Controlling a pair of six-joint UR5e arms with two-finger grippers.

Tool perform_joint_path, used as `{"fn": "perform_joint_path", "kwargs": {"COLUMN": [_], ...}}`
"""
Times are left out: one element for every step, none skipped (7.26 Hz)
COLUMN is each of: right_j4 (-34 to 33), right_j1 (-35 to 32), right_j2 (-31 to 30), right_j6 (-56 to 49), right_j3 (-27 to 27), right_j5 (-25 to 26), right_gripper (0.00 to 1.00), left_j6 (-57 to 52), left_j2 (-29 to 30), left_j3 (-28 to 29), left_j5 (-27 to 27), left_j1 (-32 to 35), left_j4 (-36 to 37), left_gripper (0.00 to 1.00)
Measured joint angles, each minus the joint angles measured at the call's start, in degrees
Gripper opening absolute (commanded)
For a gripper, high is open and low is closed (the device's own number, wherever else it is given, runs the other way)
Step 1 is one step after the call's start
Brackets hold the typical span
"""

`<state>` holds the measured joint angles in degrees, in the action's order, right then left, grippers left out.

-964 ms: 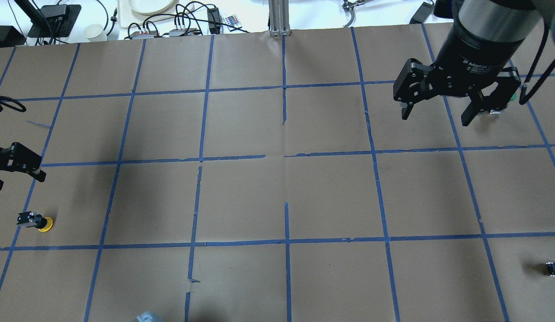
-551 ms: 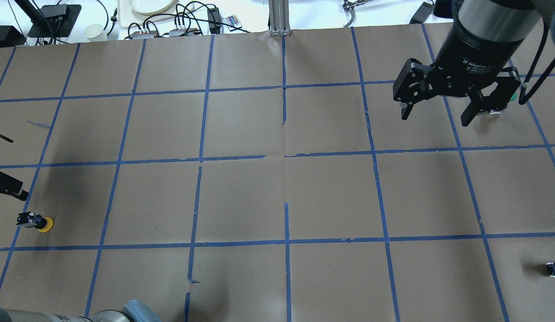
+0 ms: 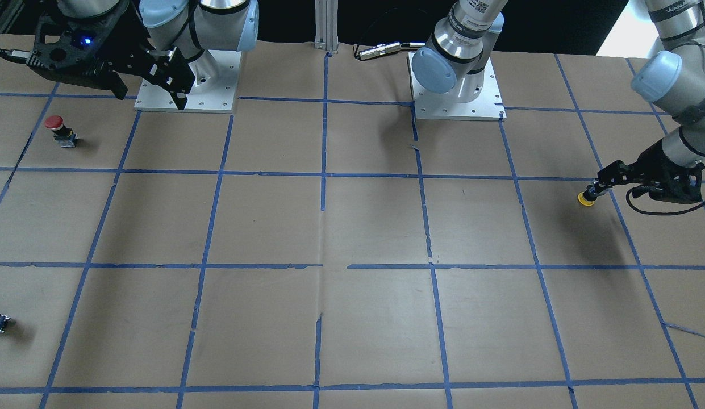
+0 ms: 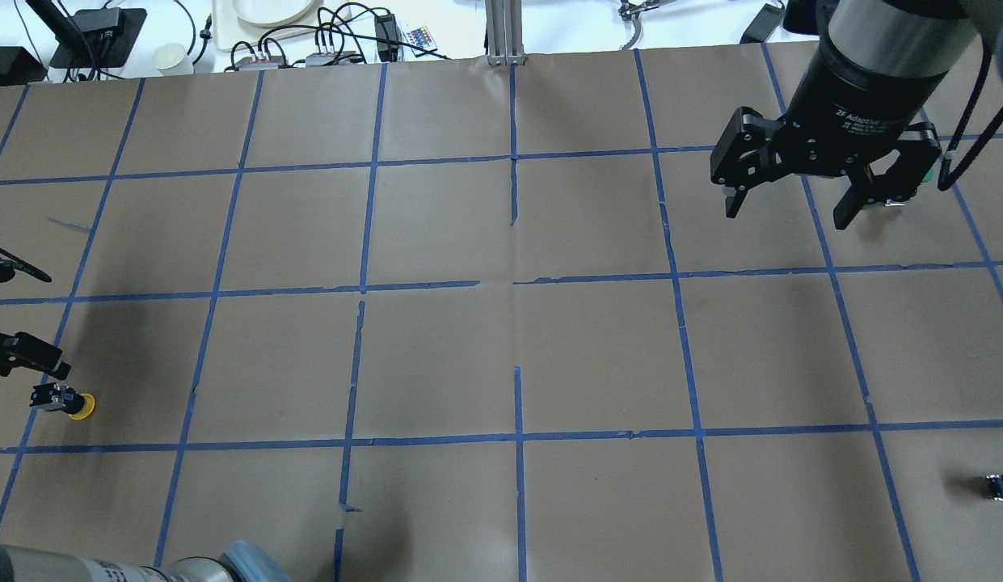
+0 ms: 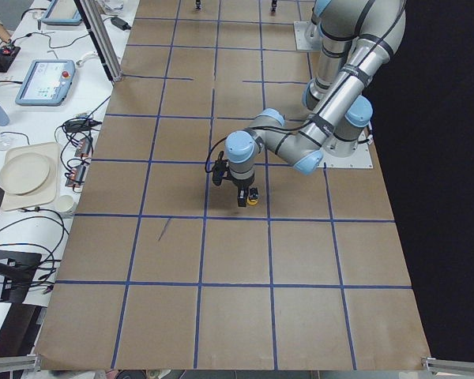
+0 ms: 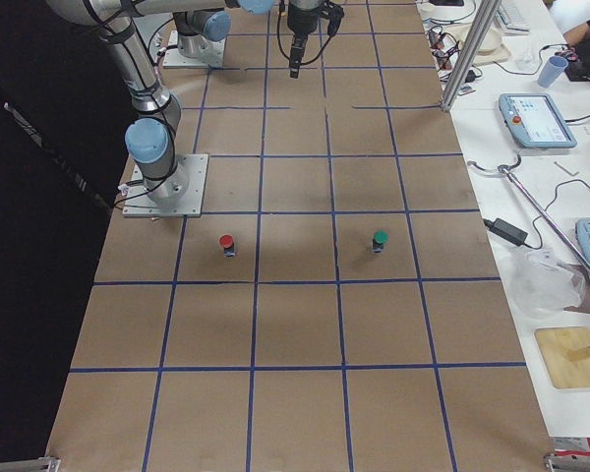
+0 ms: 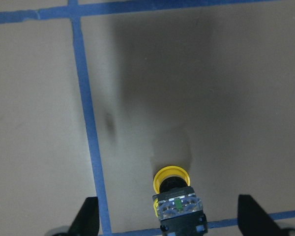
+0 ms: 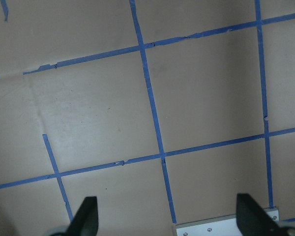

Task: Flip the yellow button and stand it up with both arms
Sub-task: 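Lower the left gripper around the yellow button's body, then close the left gripper on the yellow button's body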

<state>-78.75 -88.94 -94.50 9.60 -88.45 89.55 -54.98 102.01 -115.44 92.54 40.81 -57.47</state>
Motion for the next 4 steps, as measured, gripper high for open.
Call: {"fn": "perform_joint_path", "kwargs": {"right_j4": [-0.01,-0.07,-0.13,-0.16], "right_j1": [0.00,0.00,0.00,0.00], "right_j2": [-0.07,-0.11,-0.13,-0.15], "right_j6": [0.04,0.06,0.07,0.07], "right_j3": [-0.22,-0.48,-0.60,-0.64], "right_j5": [0.01,-0.01,-0.05,-0.09], "right_gripper": [1.00,1.00,1.00,1.00], "left_j6": [-0.20,-0.05,0.27,0.69], "left_j2": [-0.45,-0.99,-1.31,-1.41], "left_j3": [-2.72,-4.65,-5.55,-5.94], "left_j5": [0.10,0.24,0.36,0.41], "left_j1": [-0.32,-0.52,-0.81,-1.28], "left_j4": [3.40,5.88,6.86,6.97], "left_gripper": [0.93,0.93,0.92,0.86]}}
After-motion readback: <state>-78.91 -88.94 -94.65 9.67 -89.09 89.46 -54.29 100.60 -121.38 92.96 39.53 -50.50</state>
